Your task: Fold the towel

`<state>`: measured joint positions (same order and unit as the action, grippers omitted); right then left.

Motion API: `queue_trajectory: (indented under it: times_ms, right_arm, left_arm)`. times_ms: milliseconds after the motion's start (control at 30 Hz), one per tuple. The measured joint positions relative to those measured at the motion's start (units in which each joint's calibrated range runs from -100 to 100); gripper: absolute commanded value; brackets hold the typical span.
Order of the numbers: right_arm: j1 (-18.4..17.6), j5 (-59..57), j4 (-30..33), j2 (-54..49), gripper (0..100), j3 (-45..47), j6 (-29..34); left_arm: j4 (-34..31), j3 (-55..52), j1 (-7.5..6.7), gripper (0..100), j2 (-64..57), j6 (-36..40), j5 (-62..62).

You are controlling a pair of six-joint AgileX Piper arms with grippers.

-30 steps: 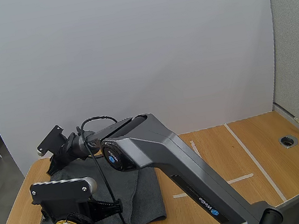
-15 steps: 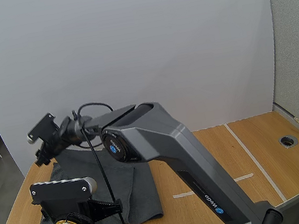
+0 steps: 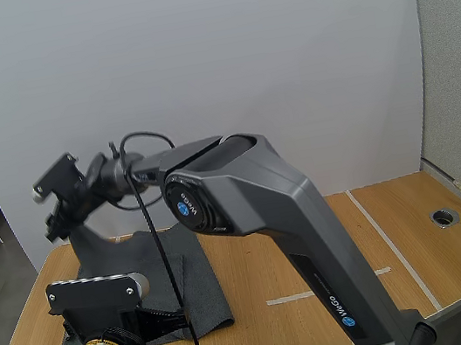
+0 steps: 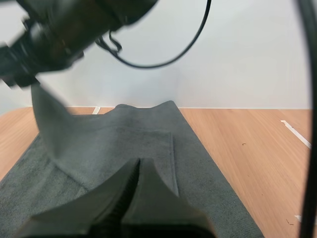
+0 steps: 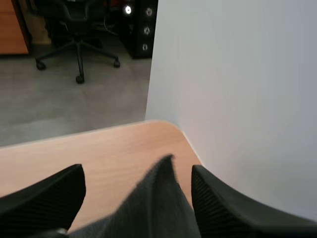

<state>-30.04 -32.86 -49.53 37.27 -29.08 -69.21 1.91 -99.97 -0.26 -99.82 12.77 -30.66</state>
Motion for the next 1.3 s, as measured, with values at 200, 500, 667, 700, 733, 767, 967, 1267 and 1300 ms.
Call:
queue_trajectory:
  times_ms: [200, 500, 667, 700, 733, 767, 967, 1267, 1300]
  right_arm:
    - [0.15, 4.99, 3.83, 5.01, 100, 1.55, 0.0]
    - [0.46, 13.92, 4.32, 6.42, 100, 1.55, 0.0]
    - [1.26, 9.4, 4.16, 4.39, 77, 1.55, 0.0]
    - [1.42, 7.25, 3.94, 3.48, 69, 1.55, 0.0]
    - [1.69, 5.41, 3.67, 2.37, 58, 1.55, 0.12]
    - [1.86, 3.36, 3.55, 1.25, 50, 1.55, 0.44]
    - [3.58, -12.08, 3.32, -5.79, 31, 1.55, 2.31]
    - [4.96, -25.54, 6.18, -9.79, 31, 1.55, 6.47]
    - [4.96, -25.54, 6.44, -9.95, 31, 1.55, 6.47]
  left_arm:
    - [0.0, 0.0, 0.0, 0, 0.0, 0.0, 0.0]
    - [0.0, 0.0, 0.0, 0, 0.0, 0.0, 0.0]
    - [0.0, 0.0, 0.0, 0, 0.0, 0.0, 0.0]
    - [0.0, 0.0, 0.0, 0, 0.0, 0.0, 0.0]
    - [0.0, 0.0, 0.0, 0, 0.0, 0.0, 0.0]
    - [0.0, 0.0, 0.0, 0, 0.0, 0.0, 0.0]
    - [0.0, 0.0, 0.0, 0, 0.0, 0.0, 0.0]
    - [0.0, 0.0, 0.0, 0, 0.0, 0.0, 0.0]
    - [0.0, 0.0, 0.0, 0, 0.0, 0.0, 0.0]
